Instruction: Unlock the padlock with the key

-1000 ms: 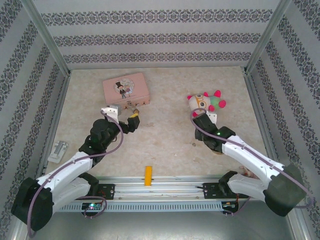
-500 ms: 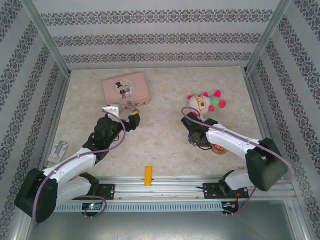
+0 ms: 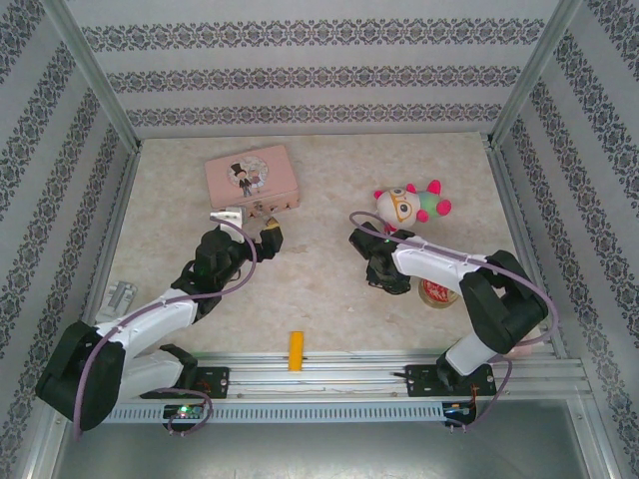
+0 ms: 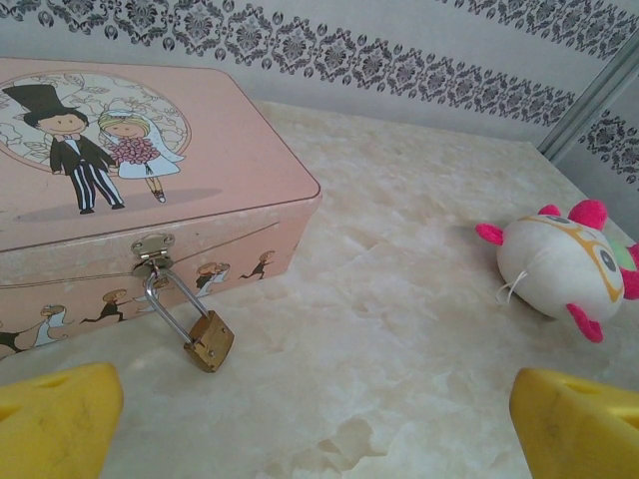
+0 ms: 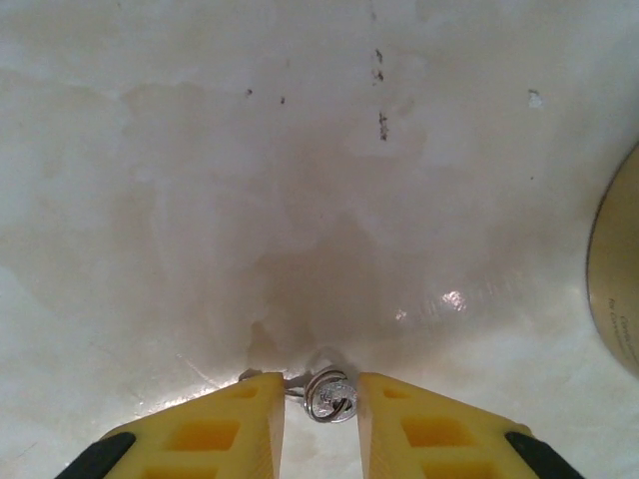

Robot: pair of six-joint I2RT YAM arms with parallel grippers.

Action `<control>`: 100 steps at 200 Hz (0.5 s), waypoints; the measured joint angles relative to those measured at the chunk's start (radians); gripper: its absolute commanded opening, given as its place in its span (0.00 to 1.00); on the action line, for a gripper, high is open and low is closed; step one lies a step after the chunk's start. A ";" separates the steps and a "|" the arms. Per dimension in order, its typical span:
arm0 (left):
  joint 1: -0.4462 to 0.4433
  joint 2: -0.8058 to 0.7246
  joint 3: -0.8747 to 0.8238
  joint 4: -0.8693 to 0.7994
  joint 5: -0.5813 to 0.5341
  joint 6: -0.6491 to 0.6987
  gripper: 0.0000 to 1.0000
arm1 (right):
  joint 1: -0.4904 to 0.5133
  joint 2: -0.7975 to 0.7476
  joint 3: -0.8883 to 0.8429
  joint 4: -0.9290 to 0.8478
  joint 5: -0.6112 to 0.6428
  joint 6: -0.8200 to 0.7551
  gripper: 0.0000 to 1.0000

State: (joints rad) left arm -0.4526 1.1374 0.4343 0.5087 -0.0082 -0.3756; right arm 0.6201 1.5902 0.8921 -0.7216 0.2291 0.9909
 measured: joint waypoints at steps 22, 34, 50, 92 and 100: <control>0.000 0.003 0.000 0.000 0.000 0.000 0.99 | 0.000 0.005 0.000 0.000 -0.007 0.010 0.26; 0.000 0.005 0.000 0.000 0.000 0.000 0.99 | 0.000 0.005 -0.003 0.006 -0.011 0.014 0.27; 0.000 0.013 0.000 0.000 0.000 -0.001 0.99 | 0.000 0.005 -0.013 0.015 -0.011 0.026 0.27; 0.000 0.025 0.000 0.000 0.000 -0.008 0.99 | 0.000 0.005 -0.033 0.019 -0.012 0.035 0.27; 0.000 0.026 0.000 0.000 0.000 -0.008 0.99 | 0.000 0.005 -0.033 0.019 -0.012 0.036 0.27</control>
State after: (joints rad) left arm -0.4526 1.1637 0.4343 0.5087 -0.0082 -0.3836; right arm 0.6197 1.5948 0.8589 -0.7029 0.2173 1.0267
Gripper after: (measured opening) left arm 0.992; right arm 0.269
